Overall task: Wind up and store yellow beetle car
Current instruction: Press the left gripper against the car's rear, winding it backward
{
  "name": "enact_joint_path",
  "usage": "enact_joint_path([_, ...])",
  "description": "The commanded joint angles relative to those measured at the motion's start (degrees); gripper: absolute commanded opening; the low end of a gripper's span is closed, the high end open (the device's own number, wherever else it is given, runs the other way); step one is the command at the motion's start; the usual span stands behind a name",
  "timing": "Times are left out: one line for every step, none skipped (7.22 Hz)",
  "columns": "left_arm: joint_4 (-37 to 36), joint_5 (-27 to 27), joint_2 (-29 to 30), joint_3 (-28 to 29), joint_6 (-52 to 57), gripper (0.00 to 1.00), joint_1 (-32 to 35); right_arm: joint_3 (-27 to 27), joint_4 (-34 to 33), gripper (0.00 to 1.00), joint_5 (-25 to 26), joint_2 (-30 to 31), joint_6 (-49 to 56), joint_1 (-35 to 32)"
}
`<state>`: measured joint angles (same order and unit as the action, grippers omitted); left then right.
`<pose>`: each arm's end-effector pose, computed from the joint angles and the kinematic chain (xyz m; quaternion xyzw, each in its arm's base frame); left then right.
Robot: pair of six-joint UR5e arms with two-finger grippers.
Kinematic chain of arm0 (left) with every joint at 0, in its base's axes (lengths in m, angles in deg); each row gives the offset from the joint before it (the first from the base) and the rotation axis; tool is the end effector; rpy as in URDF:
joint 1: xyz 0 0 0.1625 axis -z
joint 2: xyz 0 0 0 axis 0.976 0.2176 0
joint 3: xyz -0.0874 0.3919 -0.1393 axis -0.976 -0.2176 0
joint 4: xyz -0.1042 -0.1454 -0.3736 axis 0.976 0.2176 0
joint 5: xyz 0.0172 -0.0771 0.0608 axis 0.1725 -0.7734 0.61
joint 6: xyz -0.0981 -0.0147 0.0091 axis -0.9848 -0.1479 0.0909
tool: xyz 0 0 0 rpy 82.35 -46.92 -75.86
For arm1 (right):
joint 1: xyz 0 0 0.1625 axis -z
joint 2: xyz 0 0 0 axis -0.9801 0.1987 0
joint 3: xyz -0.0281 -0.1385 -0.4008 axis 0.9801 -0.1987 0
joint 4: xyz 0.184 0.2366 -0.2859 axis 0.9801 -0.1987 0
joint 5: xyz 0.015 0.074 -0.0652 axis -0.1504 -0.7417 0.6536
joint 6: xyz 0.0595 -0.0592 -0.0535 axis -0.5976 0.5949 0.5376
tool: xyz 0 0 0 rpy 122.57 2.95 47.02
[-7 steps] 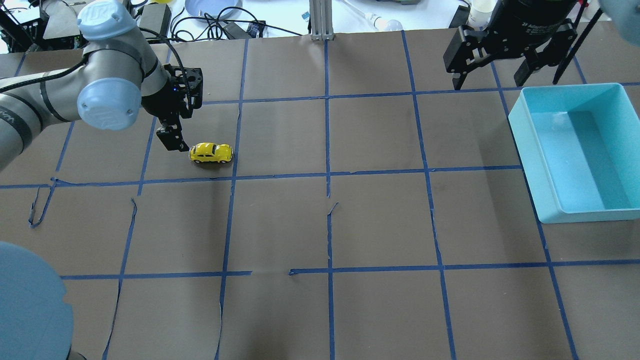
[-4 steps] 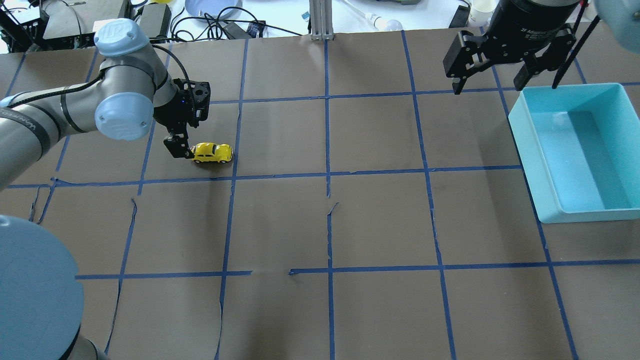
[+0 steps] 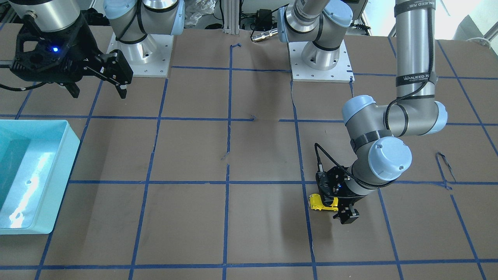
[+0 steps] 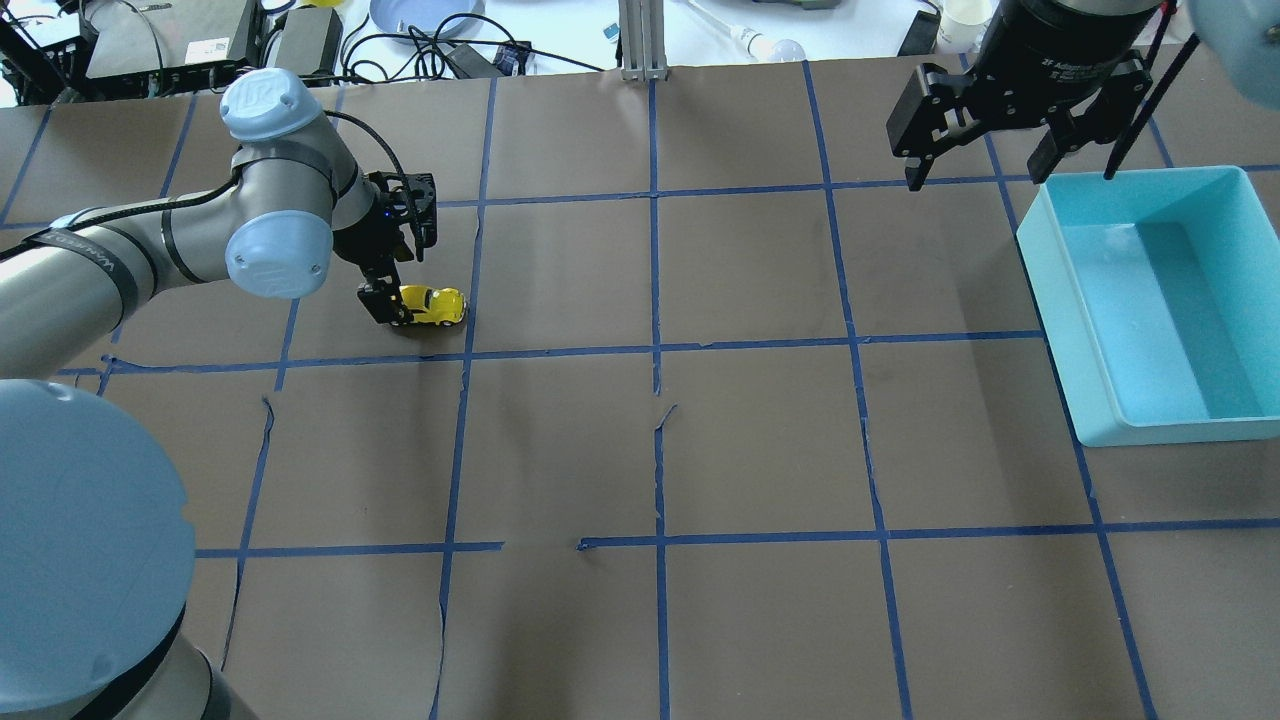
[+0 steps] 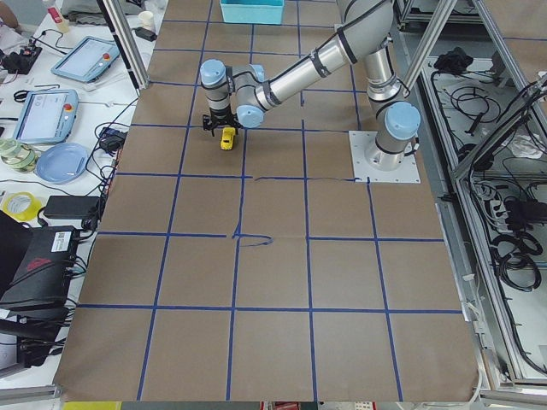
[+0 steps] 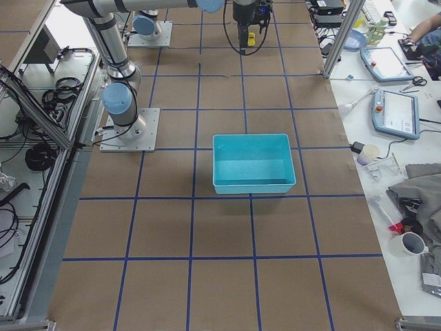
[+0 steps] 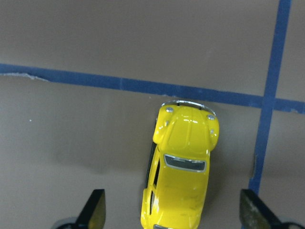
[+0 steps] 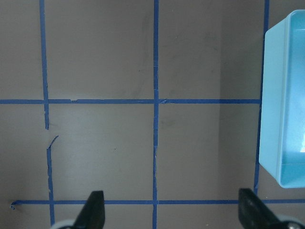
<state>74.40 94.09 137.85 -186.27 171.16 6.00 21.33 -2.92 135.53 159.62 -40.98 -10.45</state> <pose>-0.0662 -0.6295 0.2013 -0.6687 -0.7431 0.0109 0.0205 0.1240 -0.5032 0.5263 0.0060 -0.9998 0.0176 0.0028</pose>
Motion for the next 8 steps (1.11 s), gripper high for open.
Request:
enact_joint_path([-0.4,0.3,-0.1,-0.1,3.4,1.00,0.9,0.0,0.0,1.00,-0.1,0.0,0.1,0.0])
enact_joint_path([-0.6,0.4,-0.2,-0.4,3.6,1.00,0.9,0.0,0.0,1.00,-0.1,0.0,0.1,0.0])
enact_joint_path([-3.1,0.4,-0.2,-1.2,3.4,0.98,0.9,0.0,0.0,1.00,0.0,0.0,0.1,0.0])
enact_joint_path([-5.4,0.4,-0.2,-2.7,3.2,0.98,0.7,0.0,0.0,1.00,0.1,0.0,0.1,0.0])
enact_joint_path([-6.8,0.4,-0.2,-3.9,2.6,0.99,0.7,-0.1,0.0,1.00,0.1,0.0,0.1,0.0])
enact_joint_path([-6.8,0.4,-0.2,-4.0,2.5,0.99,0.6,-0.1,0.0,1.00,0.1,0.0,0.1,0.1])
enact_joint_path([-6.7,0.4,-0.5,-4.2,2.5,0.98,0.4,0.0,-0.1,1.00,-0.1,0.0,0.1,0.0])
enact_joint_path([-6.7,0.4,-0.8,-4.4,2.6,0.90,0.4,0.0,-0.1,1.00,-0.1,0.0,0.1,0.0])
